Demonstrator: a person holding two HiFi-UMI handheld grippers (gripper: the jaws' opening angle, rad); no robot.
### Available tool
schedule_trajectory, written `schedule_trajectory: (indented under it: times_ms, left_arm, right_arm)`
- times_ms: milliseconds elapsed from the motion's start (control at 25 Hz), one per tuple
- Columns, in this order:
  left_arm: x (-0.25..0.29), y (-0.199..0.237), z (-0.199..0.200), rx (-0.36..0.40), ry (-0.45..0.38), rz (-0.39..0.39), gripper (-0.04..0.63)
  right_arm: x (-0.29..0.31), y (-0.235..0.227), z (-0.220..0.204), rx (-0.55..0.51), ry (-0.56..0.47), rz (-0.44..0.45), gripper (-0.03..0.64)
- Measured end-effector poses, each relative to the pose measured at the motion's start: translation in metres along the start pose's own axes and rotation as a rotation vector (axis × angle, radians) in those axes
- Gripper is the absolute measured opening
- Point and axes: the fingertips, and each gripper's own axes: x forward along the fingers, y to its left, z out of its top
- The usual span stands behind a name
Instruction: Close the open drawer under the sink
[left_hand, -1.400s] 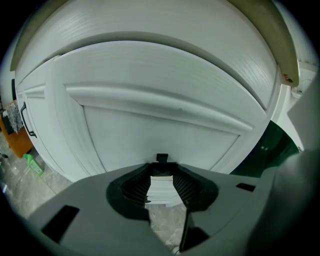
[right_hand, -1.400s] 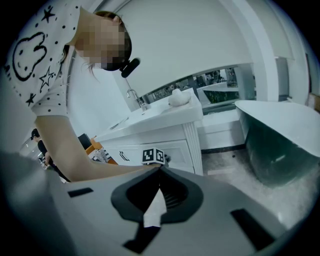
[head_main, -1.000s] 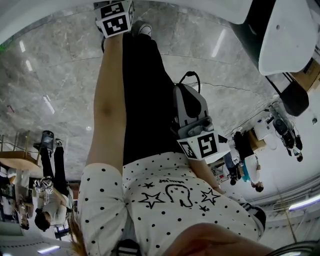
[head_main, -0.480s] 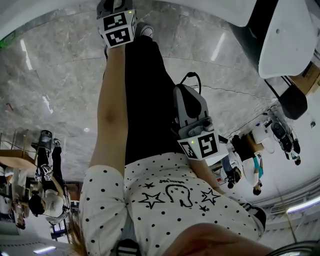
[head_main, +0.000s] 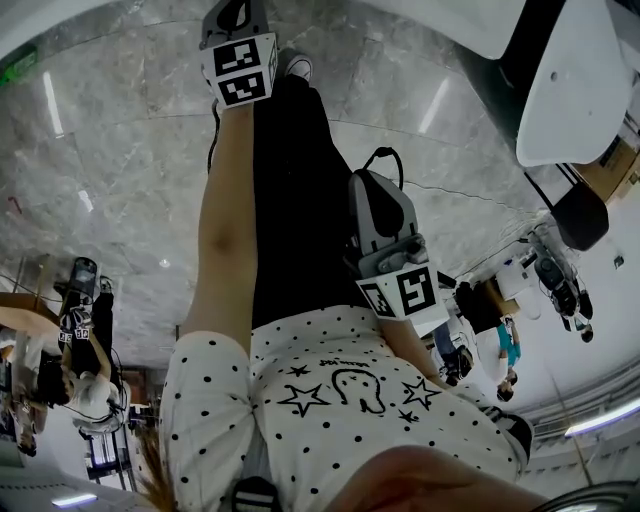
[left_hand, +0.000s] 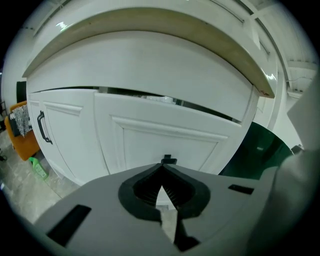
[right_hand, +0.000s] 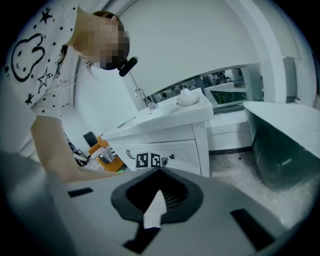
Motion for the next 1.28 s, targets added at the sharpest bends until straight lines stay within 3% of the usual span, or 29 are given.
schedule_trajectory:
  times_ms: [1280]
  left_arm:
    - [-0.09,-0.023,0.104,0.049,-0.136,-0.039,0.005]
  right_arm:
    - [-0.01,0.006,0.059,-0.1,-0.113,-0.003,0.015]
